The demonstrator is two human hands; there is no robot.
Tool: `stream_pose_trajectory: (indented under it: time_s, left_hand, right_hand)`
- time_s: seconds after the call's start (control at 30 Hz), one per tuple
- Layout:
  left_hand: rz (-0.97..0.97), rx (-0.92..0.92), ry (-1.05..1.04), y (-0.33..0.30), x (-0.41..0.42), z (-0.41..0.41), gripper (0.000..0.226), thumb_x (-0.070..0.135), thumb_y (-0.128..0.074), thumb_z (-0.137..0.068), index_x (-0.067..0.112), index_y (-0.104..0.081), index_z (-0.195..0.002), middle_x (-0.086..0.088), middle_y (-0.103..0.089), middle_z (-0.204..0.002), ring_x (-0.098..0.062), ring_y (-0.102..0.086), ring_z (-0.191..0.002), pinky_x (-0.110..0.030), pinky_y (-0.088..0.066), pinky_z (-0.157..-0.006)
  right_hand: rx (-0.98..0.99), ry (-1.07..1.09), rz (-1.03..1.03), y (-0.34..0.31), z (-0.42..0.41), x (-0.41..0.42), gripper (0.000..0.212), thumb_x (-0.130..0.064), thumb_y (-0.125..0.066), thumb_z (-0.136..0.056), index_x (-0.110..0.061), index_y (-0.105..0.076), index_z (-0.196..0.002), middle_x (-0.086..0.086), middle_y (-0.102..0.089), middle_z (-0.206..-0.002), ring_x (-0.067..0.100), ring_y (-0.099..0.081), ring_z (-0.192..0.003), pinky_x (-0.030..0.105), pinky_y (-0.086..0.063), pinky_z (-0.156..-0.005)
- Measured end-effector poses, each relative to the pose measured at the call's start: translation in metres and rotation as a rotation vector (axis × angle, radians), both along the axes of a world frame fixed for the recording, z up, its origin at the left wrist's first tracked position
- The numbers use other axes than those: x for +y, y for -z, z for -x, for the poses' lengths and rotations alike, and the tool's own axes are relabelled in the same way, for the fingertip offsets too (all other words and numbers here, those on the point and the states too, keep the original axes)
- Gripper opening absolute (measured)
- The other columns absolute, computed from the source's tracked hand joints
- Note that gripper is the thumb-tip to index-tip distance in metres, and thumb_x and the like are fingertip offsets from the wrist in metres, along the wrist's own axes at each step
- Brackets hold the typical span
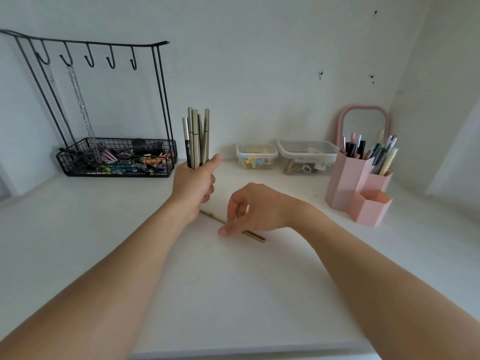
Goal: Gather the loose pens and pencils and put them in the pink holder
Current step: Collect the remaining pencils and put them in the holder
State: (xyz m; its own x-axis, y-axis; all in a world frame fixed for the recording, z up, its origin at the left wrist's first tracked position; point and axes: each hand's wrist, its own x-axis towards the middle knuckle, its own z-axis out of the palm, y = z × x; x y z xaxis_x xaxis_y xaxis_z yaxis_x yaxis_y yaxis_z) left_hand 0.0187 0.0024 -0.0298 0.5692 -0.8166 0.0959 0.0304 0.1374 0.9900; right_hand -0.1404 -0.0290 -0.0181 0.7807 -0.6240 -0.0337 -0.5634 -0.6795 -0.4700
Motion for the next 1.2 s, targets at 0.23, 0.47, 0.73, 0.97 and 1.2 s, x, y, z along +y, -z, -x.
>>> stream_pose_trajectory:
  time_s: [0.23, 0.47, 0.73, 0.97, 1.2]
  left_hand:
    - [-0.011, -0.018, 0.022, 0.003, -0.001, 0.005, 0.036, 0.035, -0.072, -0.093, 0.022, -0.045, -0.074, 0.009, -0.035, -0.045, -0.008, -0.027, -0.035, -0.018, -0.02, -0.035]
    - [-0.026, -0.009, 0.133, 0.007, -0.002, 0.009, 0.042, 0.039, -0.072, -0.093, 0.025, -0.04, -0.07, 0.009, -0.031, -0.047, -0.009, -0.024, -0.04, -0.019, -0.017, -0.036]
    - [-0.05, -0.038, 0.231, 0.009, 0.0, 0.019, 0.041, 0.05, -0.077, -0.085, 0.021, -0.05, -0.075, 0.005, -0.036, -0.054, -0.012, -0.029, -0.047, -0.02, -0.019, -0.04]
    - [-0.012, -0.09, 0.401, 0.011, 0.005, 0.026, 0.046, 0.05, -0.085, -0.06, 0.022, -0.053, -0.076, 0.004, -0.04, -0.057, -0.011, -0.034, -0.047, -0.018, -0.019, -0.039]
    - [-0.104, -0.181, 0.452, 0.012, 0.006, 0.025, 0.012, 0.017, -0.075, -0.089, 0.018, -0.063, -0.09, 0.006, -0.05, -0.057, -0.011, -0.05, -0.05, -0.018, -0.026, -0.04]
  right_hand:
    - [0.06, 0.016, 0.112, 0.001, 0.0, -0.004, 0.023, -0.032, -0.071, -0.087, -0.009, -0.074, -0.089, -0.005, -0.065, -0.073, 0.009, -0.056, -0.065, 0.022, -0.045, -0.06]
    - [-0.152, 0.234, 0.034, -0.004, 0.011, -0.024, 0.032, -0.024, -0.064, -0.094, 0.006, -0.068, -0.082, 0.019, -0.071, -0.072, 0.018, -0.06, -0.057, 0.032, -0.053, -0.064]
    - [-0.913, 0.236, -0.52, -0.017, 0.012, -0.023, 0.023, -0.011, -0.063, -0.096, 0.011, -0.064, -0.103, 0.016, -0.067, -0.08, 0.023, -0.07, -0.072, 0.031, -0.062, -0.073]
    - [-0.904, 0.078, -0.621, -0.012, 0.01, -0.017, 0.007, -0.011, -0.062, -0.095, -0.006, -0.061, -0.09, 0.007, -0.065, -0.073, 0.024, -0.066, -0.067, 0.026, -0.056, -0.07]
    - [-0.799, 0.187, -0.484, -0.008, 0.011, -0.021, 0.021, -0.016, -0.076, -0.085, 0.002, -0.071, -0.095, 0.013, -0.071, -0.081, 0.02, -0.067, -0.07, 0.034, -0.057, -0.079]
